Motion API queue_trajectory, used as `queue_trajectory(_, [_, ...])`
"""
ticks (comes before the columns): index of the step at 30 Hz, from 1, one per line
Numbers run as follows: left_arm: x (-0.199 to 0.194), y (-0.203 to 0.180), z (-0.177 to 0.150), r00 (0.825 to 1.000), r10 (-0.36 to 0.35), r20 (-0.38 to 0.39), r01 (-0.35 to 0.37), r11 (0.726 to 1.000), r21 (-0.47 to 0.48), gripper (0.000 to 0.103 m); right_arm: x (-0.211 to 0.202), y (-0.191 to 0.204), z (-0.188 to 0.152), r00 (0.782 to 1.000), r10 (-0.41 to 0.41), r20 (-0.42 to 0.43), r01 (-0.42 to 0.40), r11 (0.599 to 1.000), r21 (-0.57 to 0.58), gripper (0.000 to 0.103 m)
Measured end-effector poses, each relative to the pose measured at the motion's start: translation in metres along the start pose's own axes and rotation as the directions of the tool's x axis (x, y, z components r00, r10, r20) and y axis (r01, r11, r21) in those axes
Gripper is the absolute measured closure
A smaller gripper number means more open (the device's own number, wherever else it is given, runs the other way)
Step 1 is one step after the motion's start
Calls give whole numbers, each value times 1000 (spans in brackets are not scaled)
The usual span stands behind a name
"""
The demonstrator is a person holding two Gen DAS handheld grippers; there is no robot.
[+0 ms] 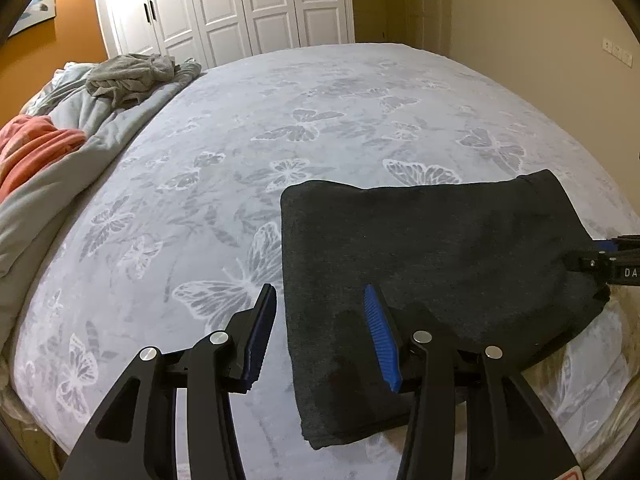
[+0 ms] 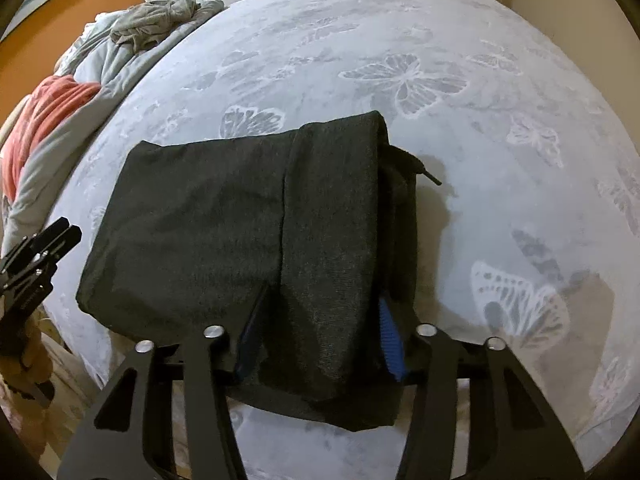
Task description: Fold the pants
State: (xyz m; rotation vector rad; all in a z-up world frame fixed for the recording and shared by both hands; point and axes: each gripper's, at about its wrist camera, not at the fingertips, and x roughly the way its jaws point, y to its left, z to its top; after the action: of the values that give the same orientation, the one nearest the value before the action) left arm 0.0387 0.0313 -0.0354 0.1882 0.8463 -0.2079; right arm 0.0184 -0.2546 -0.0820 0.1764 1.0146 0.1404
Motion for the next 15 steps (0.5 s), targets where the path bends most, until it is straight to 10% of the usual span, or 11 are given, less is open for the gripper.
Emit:
queue_trajectory(4, [1,0,-1,1000,3,-1,-3,1000,-2,59,-14,-1,3,999,5,47,-6,1000,5,89])
queue_trajectory(15, [7,-3,-1,994,-106,-33,105,994,-28,49,-2,10,8,999,-46,19,47,997,-59,82])
